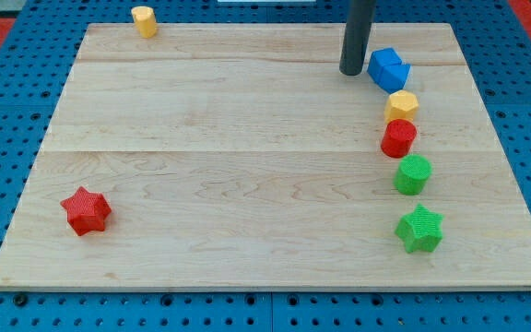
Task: Move the arm to the top left of the board
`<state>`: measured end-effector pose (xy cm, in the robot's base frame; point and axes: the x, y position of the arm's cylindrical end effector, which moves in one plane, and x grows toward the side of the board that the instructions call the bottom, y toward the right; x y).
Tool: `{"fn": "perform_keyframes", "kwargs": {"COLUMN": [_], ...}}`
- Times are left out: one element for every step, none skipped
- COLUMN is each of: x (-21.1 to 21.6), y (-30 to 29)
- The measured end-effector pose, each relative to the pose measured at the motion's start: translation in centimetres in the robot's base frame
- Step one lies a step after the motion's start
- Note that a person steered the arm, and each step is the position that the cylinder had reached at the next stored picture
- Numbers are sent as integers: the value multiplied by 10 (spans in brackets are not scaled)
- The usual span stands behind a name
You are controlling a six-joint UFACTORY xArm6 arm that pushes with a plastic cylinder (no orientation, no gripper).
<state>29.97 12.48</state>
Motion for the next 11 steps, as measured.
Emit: {"fn": "perform_keyframes", "kwargs": {"x": [-2, -16, -27, -24, -23, -36, -70, -108, -109, -109, -108], "y": [17, 19, 9, -99, -250, -378, -429, -420, -408, -398, -330]}}
